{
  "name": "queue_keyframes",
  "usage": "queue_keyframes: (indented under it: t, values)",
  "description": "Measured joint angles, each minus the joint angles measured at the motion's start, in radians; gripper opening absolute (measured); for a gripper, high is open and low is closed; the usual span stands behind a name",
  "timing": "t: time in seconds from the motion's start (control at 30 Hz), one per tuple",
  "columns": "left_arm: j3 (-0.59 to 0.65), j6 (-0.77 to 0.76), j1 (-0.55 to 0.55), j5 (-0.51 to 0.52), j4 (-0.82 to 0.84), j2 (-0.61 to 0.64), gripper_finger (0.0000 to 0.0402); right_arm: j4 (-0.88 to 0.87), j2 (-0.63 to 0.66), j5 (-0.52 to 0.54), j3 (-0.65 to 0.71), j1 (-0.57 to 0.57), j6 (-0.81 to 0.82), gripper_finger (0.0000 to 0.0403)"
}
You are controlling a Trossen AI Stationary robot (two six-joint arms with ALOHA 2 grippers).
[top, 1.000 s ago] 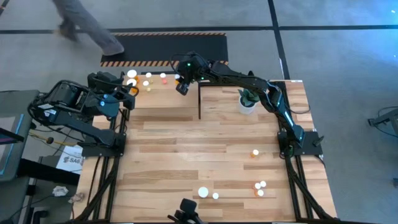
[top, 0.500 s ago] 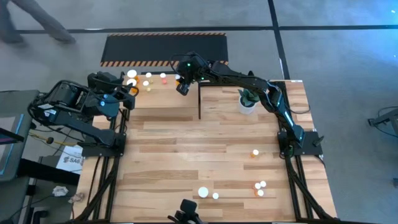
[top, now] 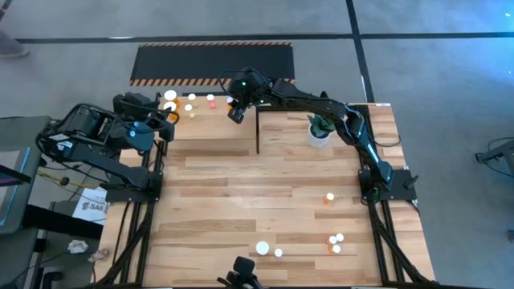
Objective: Pick and place medicine bottles onto shelf by color
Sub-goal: Put the top small orange pill bottle on the shelf
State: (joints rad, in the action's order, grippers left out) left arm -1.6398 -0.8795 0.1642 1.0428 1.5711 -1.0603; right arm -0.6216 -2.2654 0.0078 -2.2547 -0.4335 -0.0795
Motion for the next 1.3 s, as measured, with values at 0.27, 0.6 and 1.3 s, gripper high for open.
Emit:
queue_keyframes:
  t: [0.27,0.6,1.3]
  values:
    - [0.000,0.000,0.000,0.000,0.000,0.000,0.0174,0.001,0.000,0.007,0.000,-0.001,-0.003,0.0145]
    - [0.000,0.000,0.000,0.000,0.000,0.000,0.0174,0.001,0.000,0.023,0.000,-0.001,-0.007,0.0146]
    - [0.000,0.000,0.000,-0.011,0.000,0.000,0.0174,-0.014,-0.032,0.032,-0.003,0.001,0.003,0.0150]
